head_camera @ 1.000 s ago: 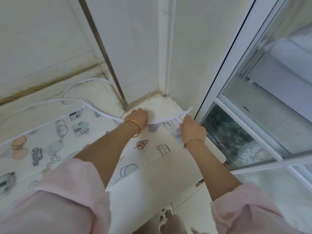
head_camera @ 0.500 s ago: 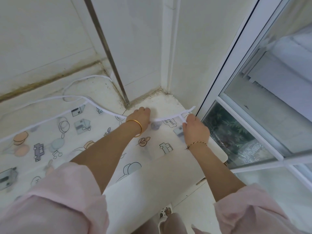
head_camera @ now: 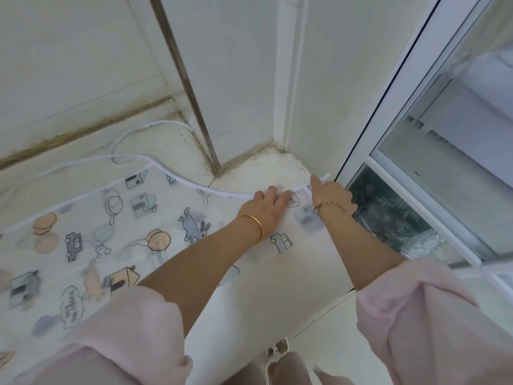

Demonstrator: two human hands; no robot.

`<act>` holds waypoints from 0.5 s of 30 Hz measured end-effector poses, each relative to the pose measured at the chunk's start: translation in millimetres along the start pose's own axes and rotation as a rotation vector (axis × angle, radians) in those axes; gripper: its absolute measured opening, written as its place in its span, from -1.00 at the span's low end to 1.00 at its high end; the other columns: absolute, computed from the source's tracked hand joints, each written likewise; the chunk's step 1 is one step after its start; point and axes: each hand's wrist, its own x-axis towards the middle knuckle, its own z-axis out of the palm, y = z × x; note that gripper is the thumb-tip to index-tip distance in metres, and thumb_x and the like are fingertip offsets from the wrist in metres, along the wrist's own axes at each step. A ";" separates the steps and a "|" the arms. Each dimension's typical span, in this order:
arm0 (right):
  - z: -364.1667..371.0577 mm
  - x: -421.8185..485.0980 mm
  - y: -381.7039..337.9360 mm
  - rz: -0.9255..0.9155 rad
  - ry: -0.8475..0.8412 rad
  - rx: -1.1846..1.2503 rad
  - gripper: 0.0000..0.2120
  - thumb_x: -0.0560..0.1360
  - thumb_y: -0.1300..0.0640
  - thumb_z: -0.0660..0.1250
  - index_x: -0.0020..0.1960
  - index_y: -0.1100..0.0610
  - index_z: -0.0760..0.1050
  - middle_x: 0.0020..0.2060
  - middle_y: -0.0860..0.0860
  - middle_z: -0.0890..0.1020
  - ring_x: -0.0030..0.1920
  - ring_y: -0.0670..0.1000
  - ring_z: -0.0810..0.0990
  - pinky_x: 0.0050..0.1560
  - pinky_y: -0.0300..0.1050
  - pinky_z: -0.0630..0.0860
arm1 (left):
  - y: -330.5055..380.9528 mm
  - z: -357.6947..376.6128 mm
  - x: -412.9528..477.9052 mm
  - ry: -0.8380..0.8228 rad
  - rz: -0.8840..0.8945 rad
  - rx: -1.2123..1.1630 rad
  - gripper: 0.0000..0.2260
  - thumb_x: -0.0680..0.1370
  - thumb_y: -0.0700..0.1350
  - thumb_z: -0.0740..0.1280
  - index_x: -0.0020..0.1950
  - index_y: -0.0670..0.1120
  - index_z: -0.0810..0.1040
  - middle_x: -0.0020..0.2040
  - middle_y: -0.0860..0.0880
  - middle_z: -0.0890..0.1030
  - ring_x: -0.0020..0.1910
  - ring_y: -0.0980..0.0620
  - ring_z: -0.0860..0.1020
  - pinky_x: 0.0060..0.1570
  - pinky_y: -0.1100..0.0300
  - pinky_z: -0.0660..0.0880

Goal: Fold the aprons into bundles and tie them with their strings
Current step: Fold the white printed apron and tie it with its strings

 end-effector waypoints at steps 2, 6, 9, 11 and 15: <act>0.9 9.0 -2.6 0.021 -0.024 0.097 -0.48 0.54 -0.25 0.01 -0.10 0.15 0.51 -0.06 0.11 0.53 0.13 0.16 0.45 0.15 0.06 0.34 | 1.4 -2.0 1.7 -0.024 0.004 0.022 -0.30 0.53 -0.32 0.15 0.54 -0.04 -0.18 0.40 -0.19 0.09 0.22 -0.18 0.29 0.00 0.04 0.46; -5.1 18.4 -5.9 -0.142 0.028 0.310 -0.62 0.48 0.01 0.22 -0.48 0.08 0.28 -0.50 -0.01 0.35 -0.33 0.06 0.37 -0.33 -0.20 0.25 | 2.8 -1.2 4.6 -0.067 -0.001 0.055 -0.24 0.52 -0.33 0.19 0.54 -0.02 -0.22 0.41 -0.20 0.06 0.23 -0.19 0.28 0.00 0.04 0.47; -13.6 10.2 -16.1 -0.343 0.158 0.513 -0.56 0.47 0.12 0.29 -0.52 0.06 0.20 -0.58 -0.02 0.23 -0.48 -0.02 0.17 -0.44 -0.21 0.08 | 3.6 -2.2 2.9 -0.099 -0.013 0.034 -0.23 0.51 -0.34 0.18 0.54 0.01 -0.22 0.41 -0.19 0.05 0.24 -0.19 0.26 0.05 0.03 0.46; -19.1 -6.8 -28.8 -0.477 0.225 0.538 -0.55 0.50 0.17 0.27 -0.50 0.03 0.17 -0.54 -0.02 0.22 -0.45 -0.02 0.16 -0.45 -0.22 0.06 | 0.7 -2.9 2.6 -0.100 -0.008 -0.061 -0.24 0.49 -0.37 0.14 0.54 0.07 -0.16 0.36 -0.16 0.10 0.22 -0.17 0.26 0.09 0.02 0.44; -4.2 -48.1 -35.4 -0.703 0.225 0.423 -0.77 0.55 0.18 0.22 -0.26 0.05 0.52 -0.21 0.06 0.47 -0.25 -0.08 0.35 -0.26 -0.29 0.23 | -17.7 0.1 5.5 -0.016 -0.116 -0.800 -0.38 0.48 -0.36 0.12 0.50 0.03 0.18 0.16 -0.14 0.33 0.08 -0.13 0.40 0.08 0.08 0.41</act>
